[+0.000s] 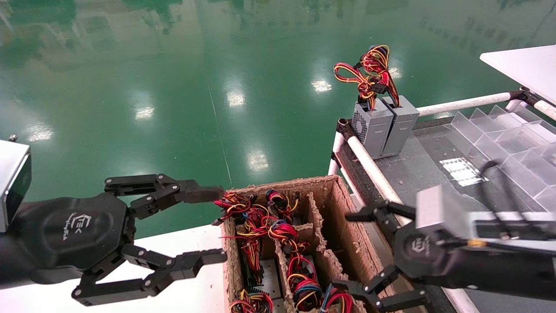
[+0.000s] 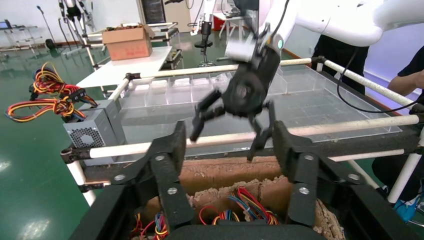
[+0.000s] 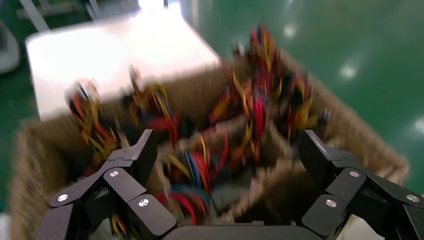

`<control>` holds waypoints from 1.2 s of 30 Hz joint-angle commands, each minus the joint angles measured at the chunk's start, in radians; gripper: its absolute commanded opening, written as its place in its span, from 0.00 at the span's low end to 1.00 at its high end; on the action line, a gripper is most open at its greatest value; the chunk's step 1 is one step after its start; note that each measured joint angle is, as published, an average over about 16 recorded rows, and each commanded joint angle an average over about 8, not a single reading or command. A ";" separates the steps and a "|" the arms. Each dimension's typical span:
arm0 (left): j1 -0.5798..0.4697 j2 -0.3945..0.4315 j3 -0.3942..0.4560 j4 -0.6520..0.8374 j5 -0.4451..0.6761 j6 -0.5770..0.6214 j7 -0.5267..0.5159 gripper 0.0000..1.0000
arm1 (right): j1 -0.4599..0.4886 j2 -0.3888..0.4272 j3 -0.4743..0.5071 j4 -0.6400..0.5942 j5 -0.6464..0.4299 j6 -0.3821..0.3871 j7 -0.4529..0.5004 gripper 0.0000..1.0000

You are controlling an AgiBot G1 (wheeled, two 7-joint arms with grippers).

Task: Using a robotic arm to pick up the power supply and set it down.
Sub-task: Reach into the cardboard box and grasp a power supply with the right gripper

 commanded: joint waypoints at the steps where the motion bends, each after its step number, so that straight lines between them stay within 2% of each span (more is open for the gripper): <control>1: 0.000 0.000 0.000 0.000 0.000 0.000 0.000 1.00 | 0.015 -0.011 -0.028 -0.003 -0.059 0.009 0.015 1.00; 10: 0.000 0.000 0.000 0.000 0.000 0.000 0.000 1.00 | 0.068 -0.057 -0.094 -0.056 -0.142 -0.061 0.014 1.00; 11: 0.000 0.000 0.000 0.000 0.000 0.000 0.000 1.00 | 0.068 -0.061 -0.098 -0.062 -0.144 -0.068 0.008 0.97; 13: 0.000 0.000 0.000 0.000 0.000 0.000 0.000 1.00 | 0.067 -0.070 -0.104 -0.074 -0.148 -0.077 -0.006 0.78; 18: 0.000 0.000 0.000 0.000 0.000 0.000 0.000 1.00 | 0.059 -0.098 -0.118 -0.110 -0.165 -0.077 -0.046 0.15; 19: 0.000 0.000 0.000 0.000 0.000 0.000 0.000 1.00 | 0.058 -0.103 -0.121 -0.116 -0.170 -0.074 -0.052 0.06; 20: 0.000 0.000 0.000 0.000 0.000 0.000 0.000 1.00 | 0.058 -0.109 -0.123 -0.122 -0.174 -0.072 -0.059 0.01; 36: 0.000 0.000 0.001 0.000 0.000 0.000 0.000 1.00 | 0.052 -0.134 -0.141 -0.145 -0.196 -0.077 -0.090 0.00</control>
